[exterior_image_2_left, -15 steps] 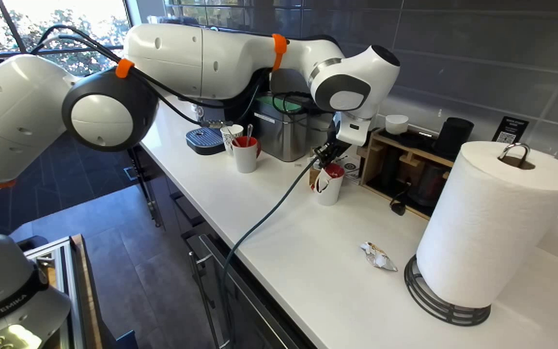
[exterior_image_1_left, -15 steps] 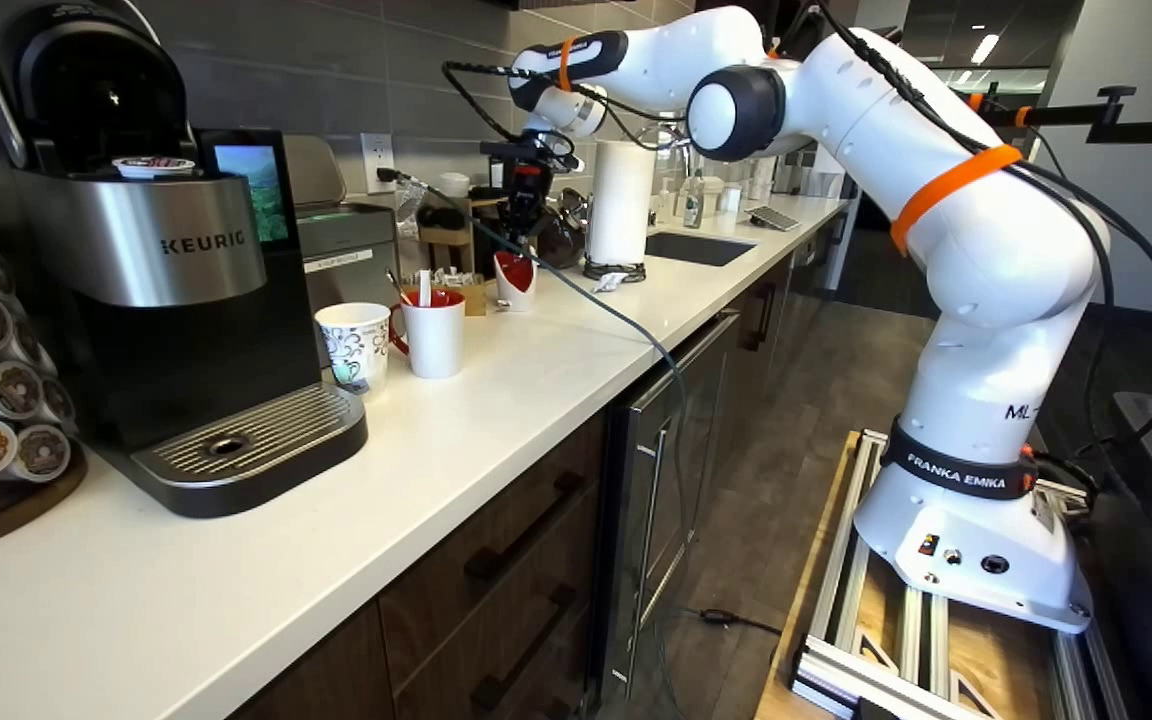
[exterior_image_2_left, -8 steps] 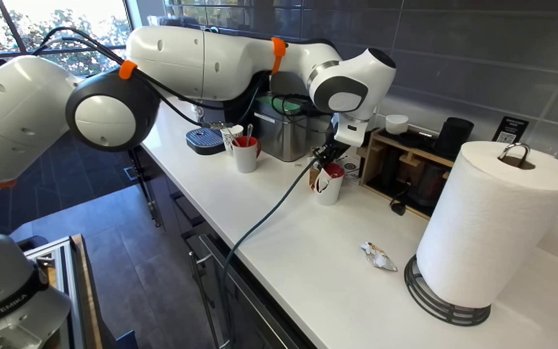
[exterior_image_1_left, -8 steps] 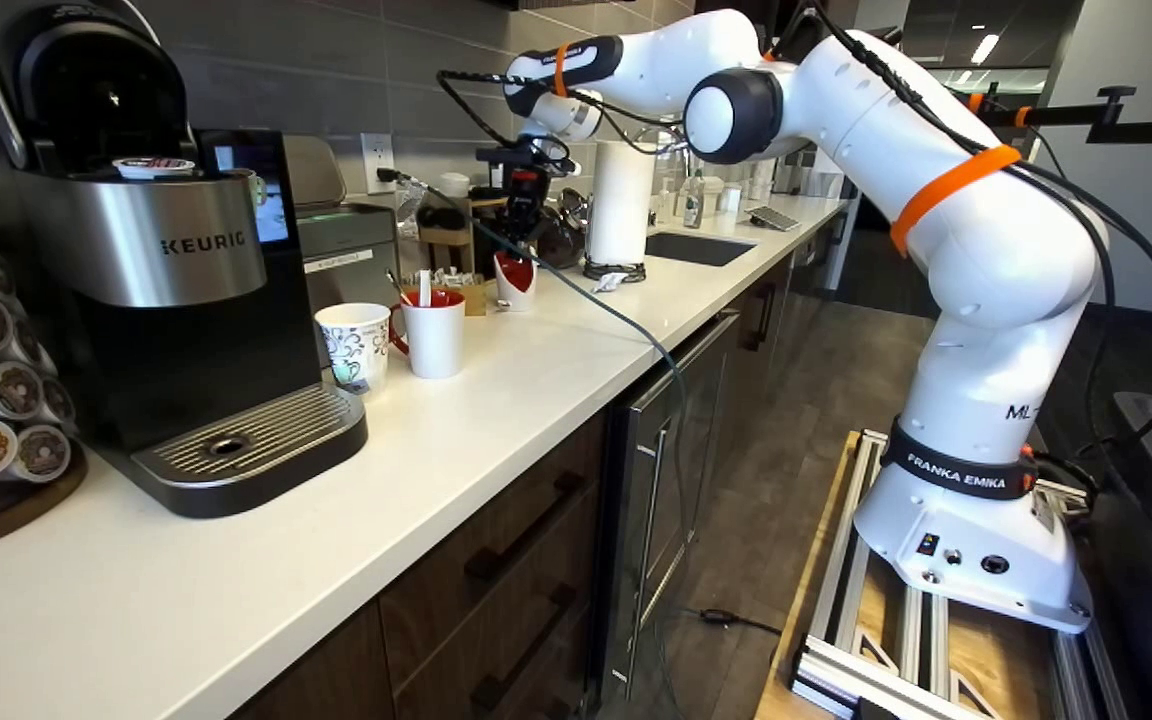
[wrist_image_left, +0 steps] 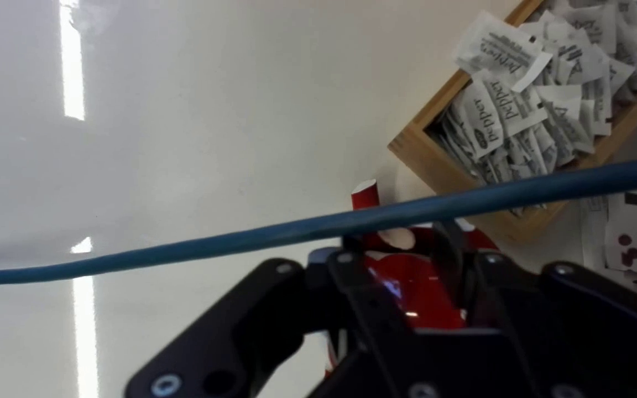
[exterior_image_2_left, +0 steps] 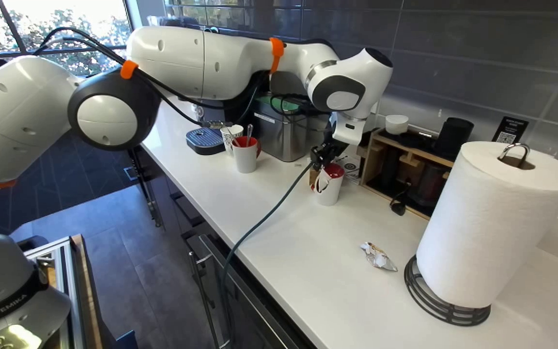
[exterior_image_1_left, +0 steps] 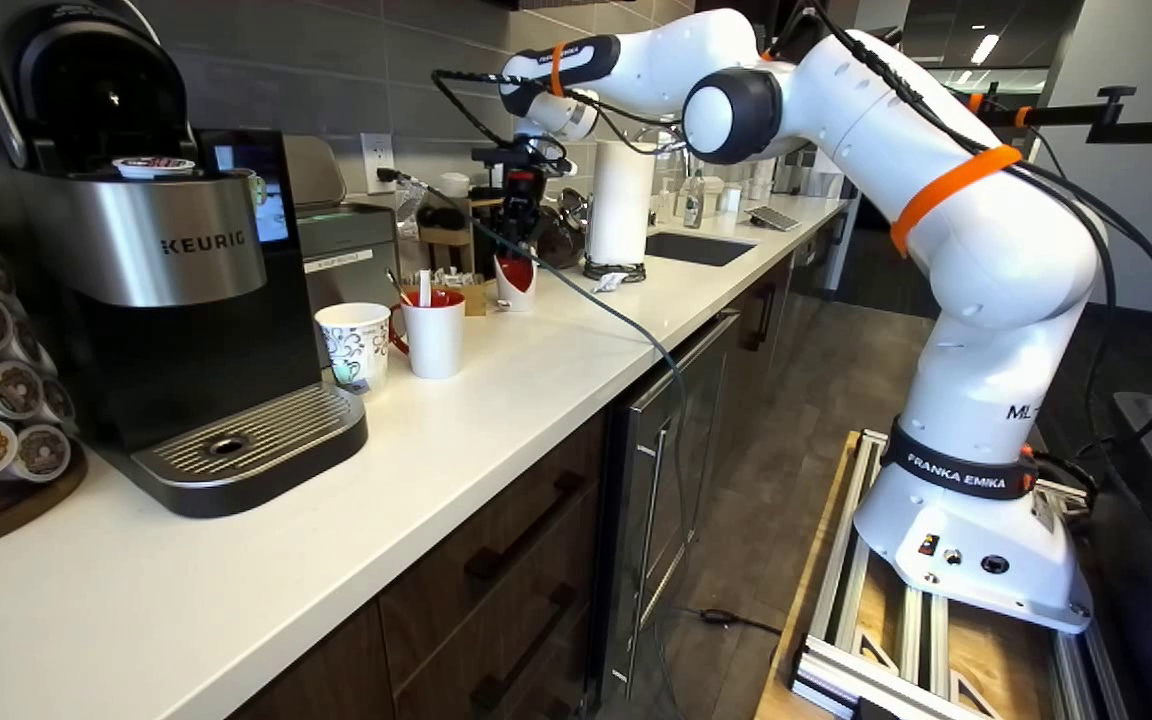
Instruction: Move the cup and mug to the left and put the broken piece inside the broken mug
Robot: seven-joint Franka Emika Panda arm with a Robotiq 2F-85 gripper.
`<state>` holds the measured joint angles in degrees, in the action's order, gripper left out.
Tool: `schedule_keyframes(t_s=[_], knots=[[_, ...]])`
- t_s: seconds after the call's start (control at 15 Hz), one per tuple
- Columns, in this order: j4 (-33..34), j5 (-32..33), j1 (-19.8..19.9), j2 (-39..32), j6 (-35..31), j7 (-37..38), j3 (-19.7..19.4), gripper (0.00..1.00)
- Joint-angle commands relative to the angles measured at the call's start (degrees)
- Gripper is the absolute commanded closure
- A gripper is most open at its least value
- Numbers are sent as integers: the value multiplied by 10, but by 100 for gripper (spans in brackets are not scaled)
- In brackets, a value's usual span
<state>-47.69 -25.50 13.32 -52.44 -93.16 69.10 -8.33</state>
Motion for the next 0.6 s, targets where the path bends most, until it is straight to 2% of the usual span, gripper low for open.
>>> schedule_keyframes(t_s=[0.0,0.2,0.27,0.53], knots=[[16,5,-5,-9,-11,3,-3,30],[13,0,-3,-1,-8,0,-1,5],[9,1,-3,6,-3,-2,-1,1],[-16,-3,2,46,-11,-33,0,0]])
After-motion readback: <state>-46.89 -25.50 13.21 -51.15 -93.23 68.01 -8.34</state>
